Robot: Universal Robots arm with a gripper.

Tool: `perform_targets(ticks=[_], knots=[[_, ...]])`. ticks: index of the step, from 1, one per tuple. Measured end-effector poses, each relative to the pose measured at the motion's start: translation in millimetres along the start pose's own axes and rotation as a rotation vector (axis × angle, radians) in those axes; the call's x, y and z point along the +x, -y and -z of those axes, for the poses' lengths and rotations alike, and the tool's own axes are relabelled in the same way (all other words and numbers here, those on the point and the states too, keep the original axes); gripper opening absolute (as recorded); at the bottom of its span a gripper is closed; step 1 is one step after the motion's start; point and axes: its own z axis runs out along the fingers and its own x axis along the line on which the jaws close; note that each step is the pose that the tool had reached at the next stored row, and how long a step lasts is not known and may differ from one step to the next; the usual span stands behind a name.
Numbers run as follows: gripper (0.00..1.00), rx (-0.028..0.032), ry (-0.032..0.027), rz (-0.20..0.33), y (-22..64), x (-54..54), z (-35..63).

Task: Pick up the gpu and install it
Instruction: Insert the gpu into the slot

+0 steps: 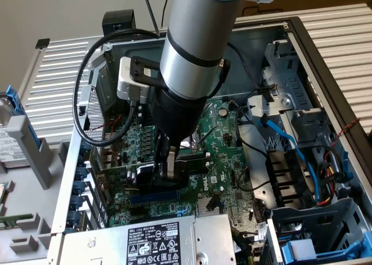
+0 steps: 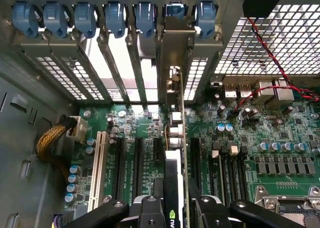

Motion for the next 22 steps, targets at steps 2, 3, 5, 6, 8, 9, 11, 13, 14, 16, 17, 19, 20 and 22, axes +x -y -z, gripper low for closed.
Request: perform_targets(ticks=[2,3,5,6,8,9,11,13,14,16,17,19,20,22], knots=[[0.29,0.0,0.0,0.0,0.0,0.0,0.0],[0.29,0.0,0.0001,0.0,0.0,0.0,0.0],[0.29,0.0006,0.0001,0.0,0.0,0.0,-0.1],[0.29,0.0009,0.0005,0.0,0.1,0.0,-0.2],[0.29,0.0023,0.0023,0.001,0.1,0.0,-0.4],[0.29,0.0035,0.0039,0.001,0.1,0.0,-0.5],[0.29,0.0073,0.0081,0.003,0.1,0.0,-0.7],[0.29,0.0079,0.0091,0.004,0.1,-0.1,-0.8],[0.29,0.0079,0.0092,0.004,0.1,-0.1,-0.7],[0.29,0.0078,0.0102,0.004,-0.1,0.1,-0.6],[0.29,0.0077,0.0111,0.004,-0.2,0.2,-0.6],[0.29,0.0079,0.0143,0.006,-0.2,0.6,-0.8],[0.29,0.0078,0.0157,0.006,-0.2,0.9,-0.8],[0.29,0.0079,0.0184,0.007,-0.2,2.3,-0.8]])
